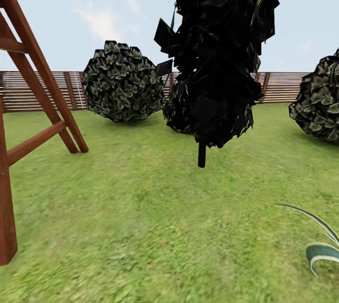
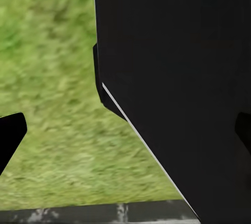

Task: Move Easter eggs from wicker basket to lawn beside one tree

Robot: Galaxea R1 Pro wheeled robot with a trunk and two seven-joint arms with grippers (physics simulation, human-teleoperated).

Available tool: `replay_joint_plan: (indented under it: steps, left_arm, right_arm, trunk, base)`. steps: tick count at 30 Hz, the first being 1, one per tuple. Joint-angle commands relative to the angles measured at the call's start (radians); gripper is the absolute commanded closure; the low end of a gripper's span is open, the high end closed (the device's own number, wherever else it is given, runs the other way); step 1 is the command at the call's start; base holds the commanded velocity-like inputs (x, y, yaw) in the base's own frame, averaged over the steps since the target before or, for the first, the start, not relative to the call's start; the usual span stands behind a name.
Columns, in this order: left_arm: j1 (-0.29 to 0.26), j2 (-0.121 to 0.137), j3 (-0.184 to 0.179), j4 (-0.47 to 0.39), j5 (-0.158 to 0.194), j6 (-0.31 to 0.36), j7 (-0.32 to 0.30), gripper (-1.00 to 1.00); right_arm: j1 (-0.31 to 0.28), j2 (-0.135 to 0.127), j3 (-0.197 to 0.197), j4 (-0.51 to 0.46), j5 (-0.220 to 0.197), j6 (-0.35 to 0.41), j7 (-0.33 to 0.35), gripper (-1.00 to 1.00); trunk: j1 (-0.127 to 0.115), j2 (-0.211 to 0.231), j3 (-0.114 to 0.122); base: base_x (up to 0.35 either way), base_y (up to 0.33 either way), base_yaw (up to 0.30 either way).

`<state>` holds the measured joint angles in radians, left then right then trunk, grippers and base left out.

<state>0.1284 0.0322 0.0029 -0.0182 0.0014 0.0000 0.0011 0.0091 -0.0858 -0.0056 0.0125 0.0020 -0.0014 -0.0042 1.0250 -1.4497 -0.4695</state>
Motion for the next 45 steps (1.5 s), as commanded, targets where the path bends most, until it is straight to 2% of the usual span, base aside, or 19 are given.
replay_joint_plan:
  steps: [1,45]
  left_arm:
    - [0.001,0.0,0.0,-0.002,0.0,0.0,0.0,-1.0]
    - [0.001,0.0,0.0,-0.002,0.0,0.0,0.0,-1.0]
  right_arm:
    - [0.0,0.0,0.0,0.0,0.0,0.0,0.0,-1.0]
    - [0.0,0.0,0.0,0.0,0.0,0.0,0.0,-1.0]
  trunk:
    - [0.0,0.0,-0.001]
    - [0.0,0.0,-0.001]
  base:
    - [0.0,0.0,0.266]
    - [0.0,0.0,0.266]
